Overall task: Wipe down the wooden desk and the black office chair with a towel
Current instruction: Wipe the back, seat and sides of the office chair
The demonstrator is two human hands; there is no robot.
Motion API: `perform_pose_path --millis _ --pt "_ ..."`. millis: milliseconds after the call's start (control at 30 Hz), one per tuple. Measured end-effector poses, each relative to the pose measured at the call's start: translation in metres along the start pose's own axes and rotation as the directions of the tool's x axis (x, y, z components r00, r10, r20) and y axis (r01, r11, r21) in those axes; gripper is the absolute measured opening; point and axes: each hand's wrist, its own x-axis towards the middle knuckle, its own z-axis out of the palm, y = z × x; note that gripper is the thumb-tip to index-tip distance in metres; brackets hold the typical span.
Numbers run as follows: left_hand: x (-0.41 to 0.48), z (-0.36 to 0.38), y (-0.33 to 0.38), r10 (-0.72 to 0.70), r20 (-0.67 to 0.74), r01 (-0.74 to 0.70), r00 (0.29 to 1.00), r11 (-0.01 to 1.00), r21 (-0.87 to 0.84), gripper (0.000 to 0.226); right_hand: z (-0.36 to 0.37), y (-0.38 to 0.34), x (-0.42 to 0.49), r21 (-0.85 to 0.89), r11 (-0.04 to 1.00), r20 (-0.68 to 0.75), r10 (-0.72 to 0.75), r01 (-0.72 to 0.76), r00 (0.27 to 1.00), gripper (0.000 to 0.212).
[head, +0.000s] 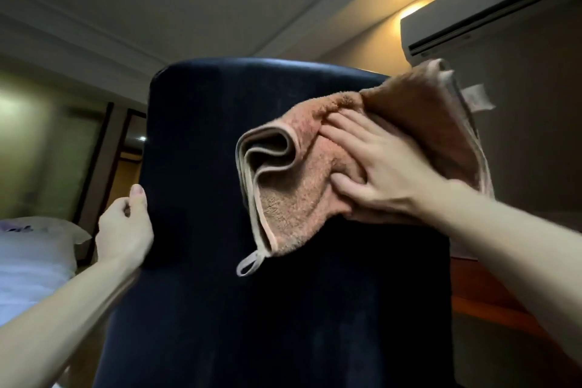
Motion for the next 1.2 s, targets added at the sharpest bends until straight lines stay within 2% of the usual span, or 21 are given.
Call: perform_pose_path --millis 167,267,300,400,467,533,600,633,700,733,767,800,833,900,933,967,1000,1033,1067,1133,1200 --pt "0.004 -0.004 0.000 -0.035 0.038 0.035 0.999 0.999 0.006 0.058 0.083 -0.084 -0.116 0.242 0.970 -0.054 0.037 -0.023 0.998 0.075" --pt "0.001 -0.004 0.001 -0.054 0.026 0.054 0.998 0.999 -0.001 0.058 0.106 -0.110 -0.171 0.442 0.897 0.058 -0.017 -0.011 0.998 0.072" --pt "-0.001 -0.004 0.001 -0.058 0.019 0.058 0.998 0.998 -0.003 0.059 0.107 -0.108 -0.177 0.455 0.890 0.035 -0.014 -0.004 0.999 0.071" --pt "-0.007 -0.001 0.006 -0.074 -0.003 0.074 0.997 0.997 -0.013 0.060 0.082 -0.095 -0.164 0.526 0.840 0.016 0.145 -0.131 0.989 0.058" --pt "-0.014 -0.001 0.013 -0.097 -0.026 0.097 0.995 0.995 -0.014 0.056 0.064 -0.092 -0.153 0.581 0.749 0.118 0.310 -0.319 0.943 0.049" --pt "-0.022 -0.001 0.023 -0.089 -0.047 0.090 0.995 0.996 0.007 0.045 0.051 -0.092 -0.144 0.628 0.650 0.199 0.397 -0.427 0.896 0.032" --pt "-0.035 -0.006 0.034 0.027 -0.071 -0.018 0.997 0.992 0.125 0.037 0.036 -0.096 -0.135 0.755 0.497 0.223 0.419 -0.428 0.880 0.024" --pt "-0.043 -0.009 0.039 0.151 -0.068 -0.134 0.986 0.969 0.205 0.040 0.029 -0.097 -0.131 0.807 0.396 0.252 0.440 -0.438 0.862 0.026" --pt "-0.063 -0.014 0.054 0.477 0.032 -0.464 0.878 0.836 0.291 0.048 0.018 -0.103 -0.124 0.835 0.127 0.407 0.514 -0.536 0.756 0.038" --pt "-0.072 -0.015 0.064 0.590 0.126 -0.602 0.797 0.760 0.248 0.050 0.016 -0.105 -0.123 0.814 -0.046 0.513 0.523 -0.578 0.681 0.050" --pt "-0.081 -0.014 0.074 0.634 0.252 -0.676 0.731 0.724 0.139 0.051 0.017 -0.107 -0.127 0.782 -0.229 0.607 0.492 -0.579 0.624 0.057" --pt "-0.091 -0.014 0.086 0.606 0.408 -0.665 0.682 0.747 0.001 0.051 0.018 -0.111 -0.129 0.717 -0.417 0.697 0.437 -0.558 0.569 0.056" --pt "-0.102 -0.013 0.097 0.528 0.574 -0.570 0.625 0.812 -0.127 0.050 0.019 -0.114 -0.132 0.643 -0.572 0.758 0.380 -0.510 0.529 0.046" --pt "-0.122 -0.010 0.114 0.321 0.841 -0.297 0.436 0.933 -0.202 0.050 0.017 -0.125 -0.138 0.508 -0.764 0.822 0.292 -0.397 0.489 0.018" --pt "-0.129 -0.009 0.119 0.213 0.921 -0.200 0.328 0.968 -0.153 0.052 0.014 -0.133 -0.139 0.447 -0.824 0.836 0.248 -0.347 0.489 0.007" --pt "-0.135 -0.010 0.121 0.118 0.968 -0.128 0.222 0.988 -0.091 0.055 0.012 -0.140 -0.139 0.417 -0.853 0.835 0.222 -0.314 0.503 0.012" --pt "-0.139 -0.012 0.120 0.038 0.990 -0.076 0.137 0.997 -0.028 0.057 0.010 -0.145 -0.140 0.371 -0.882 0.844 0.189 -0.290 0.503 0.026" --pt "-0.142 -0.014 0.118 -0.027 0.996 -0.037 0.088 0.999 0.030 0.059 0.007 -0.148 -0.143 0.370 -0.880 0.850 0.191 -0.298 0.492 0.035" --pt "-0.144 -0.016 0.115 -0.081 0.994 -0.010 0.075 0.997 0.082 0.060 0.003 -0.151 -0.146 0.392 -0.865 0.850 0.210 -0.313 0.482 0.034" --pt "-0.147 -0.021 0.110 -0.153 0.983 0.035 0.101 0.988 0.151 0.064 0.002 -0.153 -0.157 0.445 -0.840 0.851 0.288 -0.311 0.440 0.033" --pt "-0.149 -0.025 0.105 -0.170 0.972 0.062 0.162 0.985 0.162 0.060 0.004 -0.153 -0.170 0.427 -0.824 0.891 0.314 -0.372 0.327 0.049"
